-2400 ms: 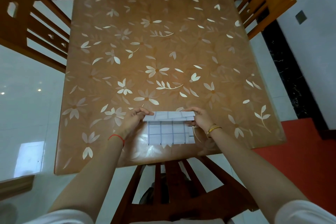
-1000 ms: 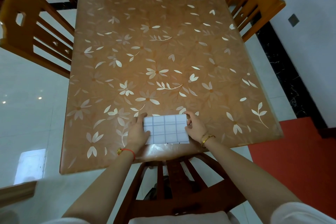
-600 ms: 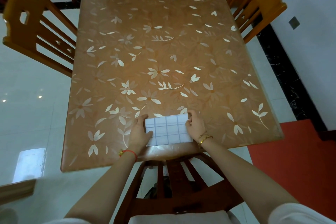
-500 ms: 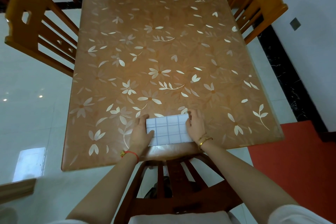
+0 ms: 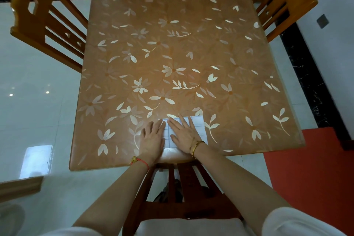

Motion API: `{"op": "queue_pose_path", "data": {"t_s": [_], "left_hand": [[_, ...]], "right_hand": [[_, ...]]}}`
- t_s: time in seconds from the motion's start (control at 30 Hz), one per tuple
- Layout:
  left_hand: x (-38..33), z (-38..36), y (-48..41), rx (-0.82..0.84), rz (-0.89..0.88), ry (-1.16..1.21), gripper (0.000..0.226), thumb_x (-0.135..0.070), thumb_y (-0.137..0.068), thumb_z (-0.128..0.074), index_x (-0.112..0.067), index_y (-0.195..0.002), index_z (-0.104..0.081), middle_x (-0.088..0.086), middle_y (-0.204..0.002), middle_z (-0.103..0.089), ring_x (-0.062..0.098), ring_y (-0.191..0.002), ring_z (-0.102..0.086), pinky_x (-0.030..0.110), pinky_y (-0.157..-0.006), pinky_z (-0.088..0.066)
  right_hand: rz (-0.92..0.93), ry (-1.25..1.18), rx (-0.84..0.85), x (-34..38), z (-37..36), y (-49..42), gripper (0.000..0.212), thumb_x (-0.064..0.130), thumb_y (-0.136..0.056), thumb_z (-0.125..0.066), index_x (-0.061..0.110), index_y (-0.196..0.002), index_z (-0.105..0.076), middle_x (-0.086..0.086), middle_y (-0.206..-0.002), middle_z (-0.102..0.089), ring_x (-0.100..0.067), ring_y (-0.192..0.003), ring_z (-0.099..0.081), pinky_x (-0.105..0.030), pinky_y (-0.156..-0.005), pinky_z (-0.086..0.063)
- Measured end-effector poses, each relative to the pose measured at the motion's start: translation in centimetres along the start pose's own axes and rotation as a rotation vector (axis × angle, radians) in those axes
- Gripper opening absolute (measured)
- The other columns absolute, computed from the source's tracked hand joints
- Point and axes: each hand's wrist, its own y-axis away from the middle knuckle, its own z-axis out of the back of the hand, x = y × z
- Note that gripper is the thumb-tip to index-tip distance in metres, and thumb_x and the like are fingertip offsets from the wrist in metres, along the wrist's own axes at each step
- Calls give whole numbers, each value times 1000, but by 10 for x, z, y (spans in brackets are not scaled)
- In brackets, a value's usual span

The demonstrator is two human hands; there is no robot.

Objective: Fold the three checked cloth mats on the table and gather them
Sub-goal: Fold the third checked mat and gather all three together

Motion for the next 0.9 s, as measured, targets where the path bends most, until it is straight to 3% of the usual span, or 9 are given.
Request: {"op": "queue_pose_path", "data": {"t_s": [0.2,0.5,0.63,0.73,0.9], "left_hand": [[3,-1,1,8,11,8,65,-30,-97,-44,-24,-156,-17,-6,-163,-13,29,-149,-9,56,-118,-18],[1,3,3,38,3,-16,67,-32,-99,-39,-21,-158,-9,-4,-165,-5,30,-151,0,59,-119,-10],[3,2,4,64,-26,-23,65,-27,-99,-34,-19,-158,-7,-5,-165,0,30,-151,2,60,-119,-9],[7,1,5,85,-45,-21,65,-22,-100,-34,-19,-158,-5,-6,-165,5,29,-152,3,59,-119,-11],[8,3,4,86,-55,-27,70,-13,-97,-40,-19,-158,-5,-6,-165,4,27,-152,3,58,-118,-10]], "right_hand": [[-54,-5,-22,-22,-1,10,57,37,-103,-23,24,-156,-8,11,-163,-7,-22,-151,3,-52,-121,3],[-328,47,-119,-84,2,47,56,37,-101,-18,20,-155,-19,5,-163,-13,-24,-151,-1,-55,-121,0],[-164,18,-154,-56,19,32,66,39,-94,-6,18,-154,-24,2,-162,-17,-23,-151,-4,-51,-122,-6],[22,-42,-60,-24,21,14,56,35,-100,-18,20,-154,-22,5,-163,-13,-20,-151,-1,-49,-122,-7],[-17,-65,32,0,11,0,53,34,-104,-25,20,-154,-22,7,-163,-14,-19,-151,0,-47,-122,1]]}}
